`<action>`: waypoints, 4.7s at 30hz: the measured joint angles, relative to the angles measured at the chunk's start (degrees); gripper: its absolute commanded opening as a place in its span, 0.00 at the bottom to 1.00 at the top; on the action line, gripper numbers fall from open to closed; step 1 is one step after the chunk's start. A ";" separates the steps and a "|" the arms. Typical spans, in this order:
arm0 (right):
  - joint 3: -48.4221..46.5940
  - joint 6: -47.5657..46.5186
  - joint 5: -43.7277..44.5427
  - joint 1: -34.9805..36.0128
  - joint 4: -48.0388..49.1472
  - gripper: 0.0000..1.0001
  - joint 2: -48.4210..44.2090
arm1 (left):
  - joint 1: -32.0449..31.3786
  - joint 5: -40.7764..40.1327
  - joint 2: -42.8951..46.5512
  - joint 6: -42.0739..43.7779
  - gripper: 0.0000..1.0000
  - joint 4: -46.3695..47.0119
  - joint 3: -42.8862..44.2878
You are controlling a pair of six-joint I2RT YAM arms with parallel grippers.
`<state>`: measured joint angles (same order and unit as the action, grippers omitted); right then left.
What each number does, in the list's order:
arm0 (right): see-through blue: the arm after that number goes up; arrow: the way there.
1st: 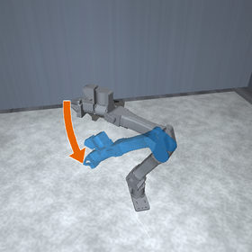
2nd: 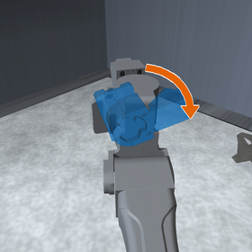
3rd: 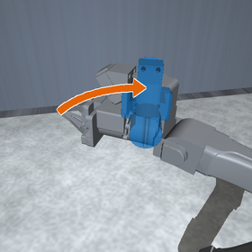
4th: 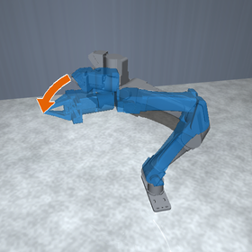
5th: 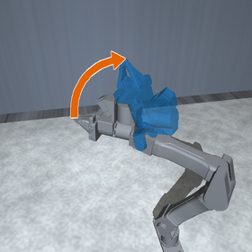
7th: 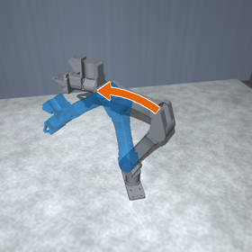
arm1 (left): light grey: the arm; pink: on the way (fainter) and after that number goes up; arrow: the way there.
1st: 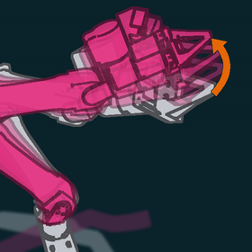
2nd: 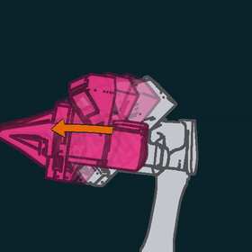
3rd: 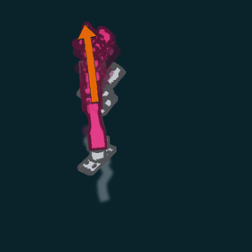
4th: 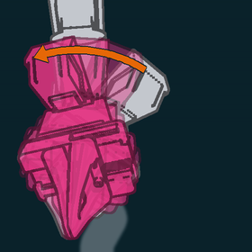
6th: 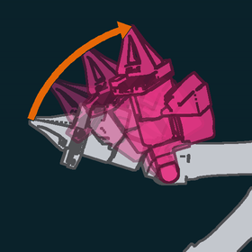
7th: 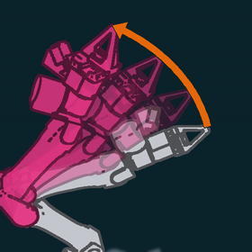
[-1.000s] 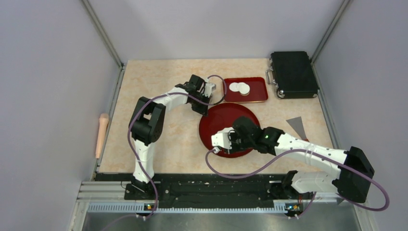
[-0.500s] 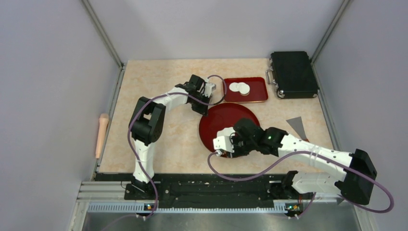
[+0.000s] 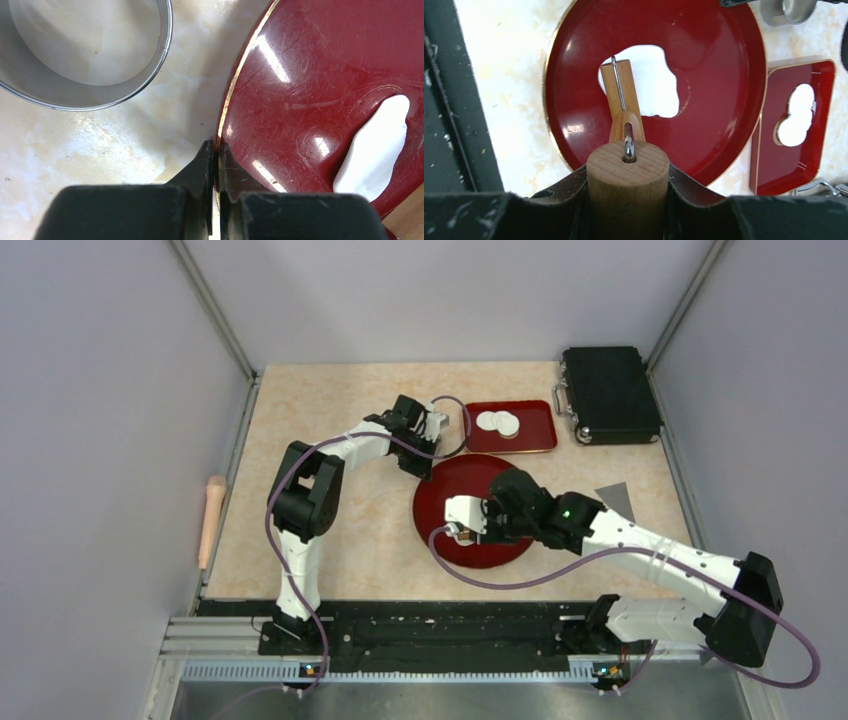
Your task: Roll out the dumpling wrappers from the dough
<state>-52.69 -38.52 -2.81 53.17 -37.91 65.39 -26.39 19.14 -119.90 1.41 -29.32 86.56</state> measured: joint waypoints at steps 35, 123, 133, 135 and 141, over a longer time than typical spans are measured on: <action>7.32 -6.21 9.29 2.01 26.29 0.00 11.98 | 0.11 -0.85 0.00 0.46 0.00 1.01 0.00; 4.68 -7.96 -0.79 -0.87 14.88 0.00 7.87 | 0.11 -1.03 0.00 0.46 0.00 1.03 0.00; 3.80 -8.61 -1.68 1.09 10.23 0.00 7.41 | 0.11 -1.03 0.00 0.46 0.00 1.01 0.00; 3.80 -8.66 -2.05 1.09 9.90 0.00 7.23 | 0.11 -1.03 0.00 0.46 0.00 1.01 0.00; 3.82 -8.35 -4.90 1.14 7.19 0.00 6.01 | 0.11 -1.03 0.00 0.46 0.00 1.01 0.00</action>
<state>-48.86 -46.87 -7.70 54.30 -30.72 71.40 -26.28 18.11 -119.90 1.87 -28.32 86.56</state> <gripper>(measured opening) 0.337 0.037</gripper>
